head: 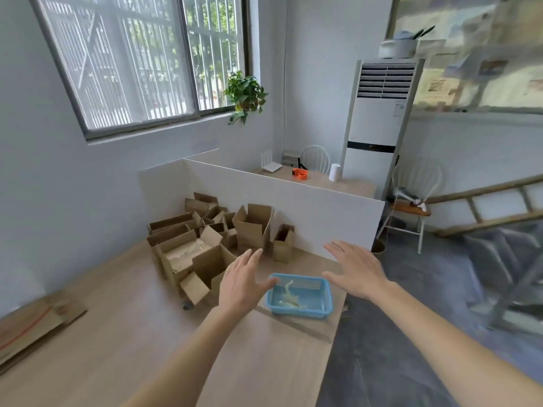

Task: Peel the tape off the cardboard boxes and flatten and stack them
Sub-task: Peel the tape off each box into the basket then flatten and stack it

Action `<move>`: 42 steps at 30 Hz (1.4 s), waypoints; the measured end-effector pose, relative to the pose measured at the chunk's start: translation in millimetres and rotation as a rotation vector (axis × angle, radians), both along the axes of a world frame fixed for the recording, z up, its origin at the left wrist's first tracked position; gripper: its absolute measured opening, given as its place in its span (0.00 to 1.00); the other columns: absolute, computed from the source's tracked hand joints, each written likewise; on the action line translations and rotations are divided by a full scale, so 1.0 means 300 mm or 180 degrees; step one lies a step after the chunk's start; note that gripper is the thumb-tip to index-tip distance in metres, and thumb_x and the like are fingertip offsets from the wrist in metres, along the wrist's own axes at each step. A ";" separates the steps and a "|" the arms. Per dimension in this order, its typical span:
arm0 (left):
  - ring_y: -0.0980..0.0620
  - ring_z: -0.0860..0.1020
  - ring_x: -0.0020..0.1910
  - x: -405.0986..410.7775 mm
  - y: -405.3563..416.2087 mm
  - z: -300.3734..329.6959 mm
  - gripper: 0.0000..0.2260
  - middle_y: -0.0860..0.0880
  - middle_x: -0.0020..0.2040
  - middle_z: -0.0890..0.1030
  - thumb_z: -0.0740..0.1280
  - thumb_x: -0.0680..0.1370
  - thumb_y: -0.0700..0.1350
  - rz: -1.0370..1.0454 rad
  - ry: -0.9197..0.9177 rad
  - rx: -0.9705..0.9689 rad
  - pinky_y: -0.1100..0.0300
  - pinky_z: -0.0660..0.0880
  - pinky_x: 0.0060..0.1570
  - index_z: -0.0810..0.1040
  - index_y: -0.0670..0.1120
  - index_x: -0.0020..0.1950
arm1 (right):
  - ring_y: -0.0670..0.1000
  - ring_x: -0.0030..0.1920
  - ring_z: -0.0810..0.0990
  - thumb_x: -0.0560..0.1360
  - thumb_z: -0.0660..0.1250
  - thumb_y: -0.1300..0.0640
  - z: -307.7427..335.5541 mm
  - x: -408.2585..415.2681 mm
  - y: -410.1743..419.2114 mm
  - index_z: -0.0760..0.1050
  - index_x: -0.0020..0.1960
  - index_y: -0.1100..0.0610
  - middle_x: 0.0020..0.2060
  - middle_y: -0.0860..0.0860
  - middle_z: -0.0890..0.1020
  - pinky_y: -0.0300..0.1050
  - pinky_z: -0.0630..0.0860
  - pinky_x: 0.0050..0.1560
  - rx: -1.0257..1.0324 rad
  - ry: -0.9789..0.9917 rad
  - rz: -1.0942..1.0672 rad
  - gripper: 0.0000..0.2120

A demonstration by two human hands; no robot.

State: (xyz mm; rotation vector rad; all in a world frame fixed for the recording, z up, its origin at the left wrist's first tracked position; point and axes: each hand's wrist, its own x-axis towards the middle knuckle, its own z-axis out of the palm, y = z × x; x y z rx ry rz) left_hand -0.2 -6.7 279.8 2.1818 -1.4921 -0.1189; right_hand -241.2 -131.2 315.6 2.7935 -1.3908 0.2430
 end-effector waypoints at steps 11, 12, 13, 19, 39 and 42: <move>0.49 0.67 0.75 0.290 -0.258 -0.070 0.35 0.51 0.79 0.67 0.67 0.78 0.63 0.0861 0.0329 -0.0101 0.50 0.69 0.73 0.61 0.53 0.81 | 0.50 0.75 0.67 0.78 0.63 0.37 0.043 0.305 -0.465 0.59 0.80 0.46 0.77 0.45 0.66 0.49 0.65 0.73 -0.0024 0.0137 0.0467 0.35; 0.49 0.70 0.73 0.316 -0.279 -0.084 0.34 0.51 0.77 0.69 0.67 0.78 0.63 0.0956 0.0409 -0.0135 0.51 0.72 0.70 0.62 0.53 0.81 | 0.50 0.75 0.67 0.78 0.63 0.36 0.043 0.338 -0.503 0.59 0.80 0.45 0.77 0.45 0.67 0.49 0.65 0.73 -0.0001 0.0118 0.0508 0.34; 0.50 0.72 0.70 0.338 -0.299 -0.102 0.33 0.52 0.76 0.71 0.68 0.78 0.62 0.1028 0.0466 -0.0157 0.53 0.73 0.68 0.63 0.53 0.80 | 0.50 0.74 0.67 0.78 0.64 0.36 0.038 0.369 -0.539 0.59 0.80 0.44 0.76 0.45 0.67 0.49 0.66 0.72 0.0041 0.0082 0.0538 0.34; 0.50 0.72 0.71 0.426 -0.381 -0.262 0.34 0.51 0.76 0.70 0.69 0.78 0.62 0.1302 0.0597 -0.0059 0.55 0.74 0.67 0.63 0.52 0.81 | 0.50 0.72 0.70 0.77 0.64 0.34 -0.113 0.547 -0.705 0.61 0.79 0.42 0.76 0.42 0.67 0.50 0.70 0.68 0.0253 0.0095 0.0892 0.34; 0.48 0.72 0.71 0.618 -0.512 -0.993 0.40 0.50 0.75 0.69 0.72 0.75 0.63 0.3014 0.1555 0.0458 0.51 0.74 0.64 0.57 0.56 0.82 | 0.47 0.73 0.70 0.75 0.63 0.33 -1.064 1.130 -0.975 0.53 0.82 0.43 0.78 0.41 0.64 0.48 0.73 0.68 0.1840 0.0555 0.2180 0.40; 0.47 0.74 0.68 0.654 -0.544 -1.067 0.40 0.51 0.72 0.72 0.70 0.71 0.65 0.3150 0.1745 0.0463 0.54 0.72 0.54 0.57 0.60 0.80 | 0.47 0.74 0.68 0.75 0.62 0.33 -1.157 1.188 -0.985 0.51 0.82 0.42 0.79 0.41 0.63 0.49 0.73 0.67 0.2075 0.0537 0.2127 0.40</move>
